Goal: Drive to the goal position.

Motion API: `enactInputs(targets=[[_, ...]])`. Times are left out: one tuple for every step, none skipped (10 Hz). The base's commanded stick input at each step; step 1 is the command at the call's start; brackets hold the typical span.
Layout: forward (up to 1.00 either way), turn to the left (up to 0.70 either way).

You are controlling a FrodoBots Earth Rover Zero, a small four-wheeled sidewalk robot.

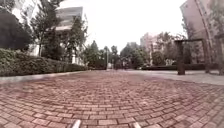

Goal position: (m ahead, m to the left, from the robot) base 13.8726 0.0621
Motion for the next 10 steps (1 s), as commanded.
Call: enactInputs(targets=[[0.7,0.0],[0.7,0.0],[0.7,0.0],[0.7,0.0],[0.7,0.0],[0.7,0.0],[0.7,0.0],[0.7,0.0],[0.7,0.0],[0.7,0.0]])
